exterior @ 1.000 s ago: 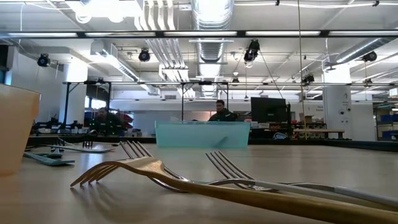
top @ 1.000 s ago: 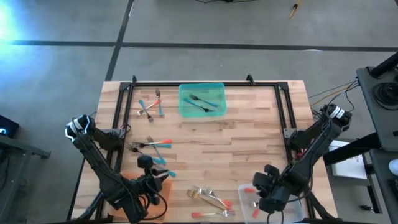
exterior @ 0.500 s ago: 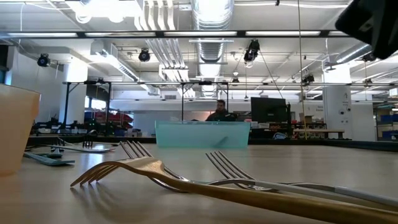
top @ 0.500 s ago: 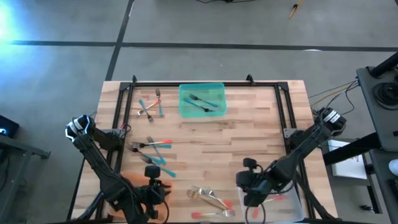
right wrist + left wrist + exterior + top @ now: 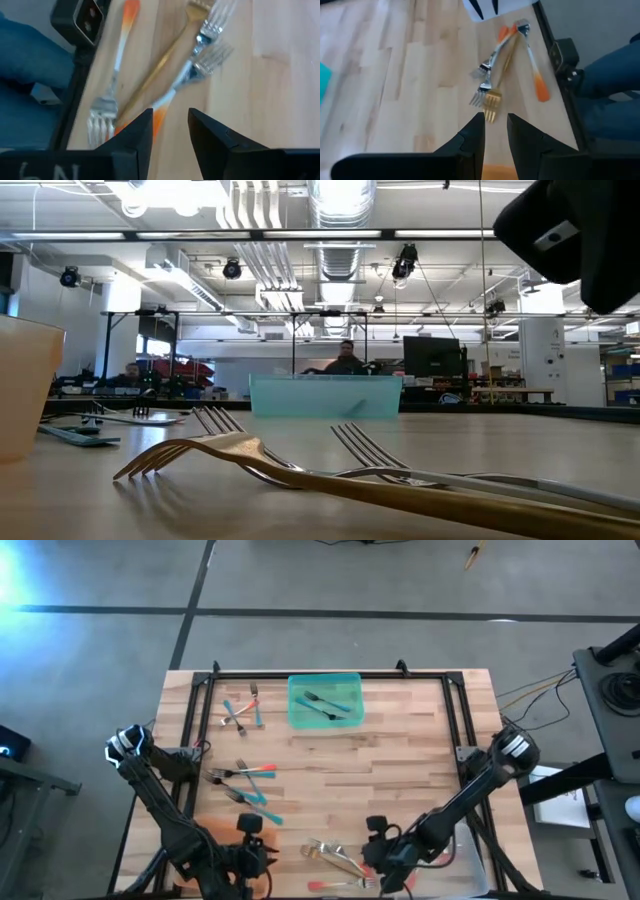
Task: Sort silverware by color (type)
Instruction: Put the orange fork into the transparent bin
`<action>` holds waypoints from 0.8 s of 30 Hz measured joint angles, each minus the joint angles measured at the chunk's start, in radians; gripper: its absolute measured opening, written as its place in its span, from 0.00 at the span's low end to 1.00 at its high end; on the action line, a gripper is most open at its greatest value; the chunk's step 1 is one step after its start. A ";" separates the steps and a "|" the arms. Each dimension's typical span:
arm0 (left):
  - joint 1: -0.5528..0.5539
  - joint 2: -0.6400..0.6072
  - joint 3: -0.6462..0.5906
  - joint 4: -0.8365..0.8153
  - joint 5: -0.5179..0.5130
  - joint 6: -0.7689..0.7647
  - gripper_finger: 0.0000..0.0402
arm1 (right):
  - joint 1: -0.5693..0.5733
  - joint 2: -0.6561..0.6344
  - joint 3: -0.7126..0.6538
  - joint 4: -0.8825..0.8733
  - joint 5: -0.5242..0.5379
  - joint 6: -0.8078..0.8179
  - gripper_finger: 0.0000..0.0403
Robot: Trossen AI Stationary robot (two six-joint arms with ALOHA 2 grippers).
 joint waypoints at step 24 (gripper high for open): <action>-0.044 0.000 0.000 0.050 0.117 0.000 0.16 | 0.000 0.356 0.491 -0.201 -0.149 -0.027 0.26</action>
